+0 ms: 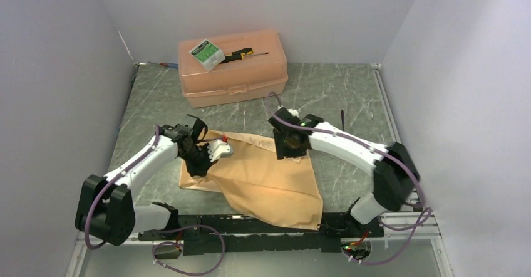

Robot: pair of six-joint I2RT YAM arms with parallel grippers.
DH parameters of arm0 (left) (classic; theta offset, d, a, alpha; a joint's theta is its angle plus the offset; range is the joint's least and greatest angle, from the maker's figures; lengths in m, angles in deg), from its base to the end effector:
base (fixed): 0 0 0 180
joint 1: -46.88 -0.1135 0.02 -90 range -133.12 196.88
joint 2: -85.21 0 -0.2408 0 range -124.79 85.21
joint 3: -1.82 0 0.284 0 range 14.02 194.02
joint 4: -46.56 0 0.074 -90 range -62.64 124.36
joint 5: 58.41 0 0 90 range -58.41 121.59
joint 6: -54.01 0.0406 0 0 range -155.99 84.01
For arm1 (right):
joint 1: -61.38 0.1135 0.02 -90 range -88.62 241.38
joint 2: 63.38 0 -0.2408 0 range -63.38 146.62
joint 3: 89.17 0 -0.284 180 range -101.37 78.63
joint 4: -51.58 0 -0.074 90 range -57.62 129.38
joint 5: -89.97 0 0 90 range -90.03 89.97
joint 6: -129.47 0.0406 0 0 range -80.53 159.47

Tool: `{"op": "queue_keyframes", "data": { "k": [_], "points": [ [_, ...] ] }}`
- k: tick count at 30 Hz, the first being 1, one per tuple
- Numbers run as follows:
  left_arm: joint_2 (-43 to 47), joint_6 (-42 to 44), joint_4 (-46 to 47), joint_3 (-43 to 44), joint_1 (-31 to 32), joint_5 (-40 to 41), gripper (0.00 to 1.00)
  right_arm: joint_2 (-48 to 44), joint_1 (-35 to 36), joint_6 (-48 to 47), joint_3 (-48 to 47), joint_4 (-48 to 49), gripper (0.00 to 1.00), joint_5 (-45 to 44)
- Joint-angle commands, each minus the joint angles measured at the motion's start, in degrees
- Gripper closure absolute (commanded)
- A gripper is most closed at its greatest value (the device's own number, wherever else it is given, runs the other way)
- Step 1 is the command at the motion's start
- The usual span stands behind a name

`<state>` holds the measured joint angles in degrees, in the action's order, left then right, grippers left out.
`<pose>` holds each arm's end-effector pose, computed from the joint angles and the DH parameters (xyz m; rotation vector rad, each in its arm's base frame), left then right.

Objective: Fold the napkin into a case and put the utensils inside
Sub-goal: Smooth out the napkin at the center of the board.

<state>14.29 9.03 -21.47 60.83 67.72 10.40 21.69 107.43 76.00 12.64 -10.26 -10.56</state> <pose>0.2179 -0.0986 0.1723 1.5926 2.3724 -0.4699 0.2292 0.2271 0.2132 -0.1800 2.7336 0.1499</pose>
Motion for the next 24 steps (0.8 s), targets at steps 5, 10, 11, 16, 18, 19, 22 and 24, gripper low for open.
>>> {"op": "queue_keyframes", "data": {
  "k": [5, 10, 11, 16, 18, 19, 22, 24],
  "points": [
    [-6.47, -3.88, 11.69, -0.49, 0.2, 6.7, 0.97, 10.96, -5.9, -3.47, 3.13, 14.51, 0.48, 0.51],
    [-10.85, -3.98, 14.57, -1.01, 0.12, 9.19, 0.97, 13.78, -8.87, -5.57, 4.03, 17.65, 0.54, 3.08],
    [-11.61, -3.99, 15.13, -0.99, 0.14, 9.38, 0.97, 14.47, -9.26, -5.91, 3.92, 18.25, 0.56, 3.06],
    [-15.14, -3.94, 17.91, -1.34, 0.17, 10.21, 0.97, 17.76, -11.0, -7.62, 2.37, 20.51, 0.59, 2.28],
    [-16.68, -3.62, 19.06, -1.57, 0.17, 10.81, 0.97, 18.64, -12.04, -7.89, 1.58, 21.41, 0.6, 2.21],
    [-17.31, -3.15, 19.43, -1.73, 0.17, 11.28, 0.97, 18.97, -12.68, -8.05, 1.16, 21.9, 0.6, 2.1],
    [-18.58, -1.52, 20.5, -2.75, 0.19, 12.61, 0.97, 19.42, -14.52, -8.37, -0.22, 23.0, 0.58, 1.36],
    [-18.53, -0.08, 20.77, -3.65, 0.17, 12.77, 0.97, 19.11, -16.46, -8.36, -1.0, 24.22, 0.57, 1.45]
  ]
}}
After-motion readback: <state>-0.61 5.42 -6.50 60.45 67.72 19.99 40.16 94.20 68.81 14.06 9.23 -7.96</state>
